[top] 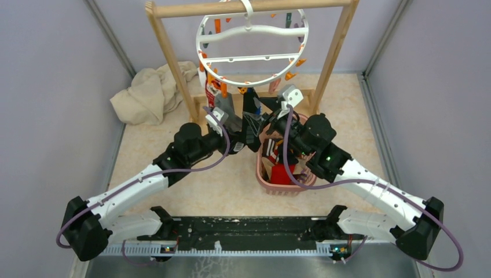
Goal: Remove the socks clipped to the hanger
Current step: Remove the sock from the hanger.
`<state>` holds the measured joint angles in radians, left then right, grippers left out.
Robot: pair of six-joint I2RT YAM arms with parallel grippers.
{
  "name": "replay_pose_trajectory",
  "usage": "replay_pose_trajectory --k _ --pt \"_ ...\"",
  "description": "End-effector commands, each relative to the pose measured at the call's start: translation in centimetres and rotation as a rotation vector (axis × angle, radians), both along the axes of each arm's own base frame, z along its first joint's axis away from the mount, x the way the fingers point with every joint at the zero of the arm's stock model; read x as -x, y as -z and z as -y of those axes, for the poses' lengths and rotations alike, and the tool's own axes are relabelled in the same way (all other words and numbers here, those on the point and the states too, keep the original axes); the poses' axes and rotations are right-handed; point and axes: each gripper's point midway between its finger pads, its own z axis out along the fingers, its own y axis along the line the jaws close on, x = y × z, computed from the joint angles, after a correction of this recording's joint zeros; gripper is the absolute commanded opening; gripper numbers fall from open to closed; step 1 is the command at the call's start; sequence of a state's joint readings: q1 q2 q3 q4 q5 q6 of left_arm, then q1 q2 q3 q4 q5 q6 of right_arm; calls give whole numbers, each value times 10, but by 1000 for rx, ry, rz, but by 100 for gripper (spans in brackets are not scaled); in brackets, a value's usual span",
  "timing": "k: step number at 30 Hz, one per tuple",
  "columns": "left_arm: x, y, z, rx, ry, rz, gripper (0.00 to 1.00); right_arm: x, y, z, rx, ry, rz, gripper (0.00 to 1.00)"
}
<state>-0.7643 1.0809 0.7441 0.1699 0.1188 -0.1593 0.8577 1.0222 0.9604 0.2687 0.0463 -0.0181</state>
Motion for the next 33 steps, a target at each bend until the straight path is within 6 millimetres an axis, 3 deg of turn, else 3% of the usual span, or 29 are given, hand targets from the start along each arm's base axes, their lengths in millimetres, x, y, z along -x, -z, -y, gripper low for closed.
replay_pose_trajectory --k 1,11,33 --pt "3 -28 0 35 5 47 0 13 -22 -1 -61 -41 52 68" --pt "5 -35 1 33 10 56 0 10 -16 0 -48 -25 39 69" --pt "12 -45 3 41 31 57 0 -1 -25 -4 -54 11 63 71"
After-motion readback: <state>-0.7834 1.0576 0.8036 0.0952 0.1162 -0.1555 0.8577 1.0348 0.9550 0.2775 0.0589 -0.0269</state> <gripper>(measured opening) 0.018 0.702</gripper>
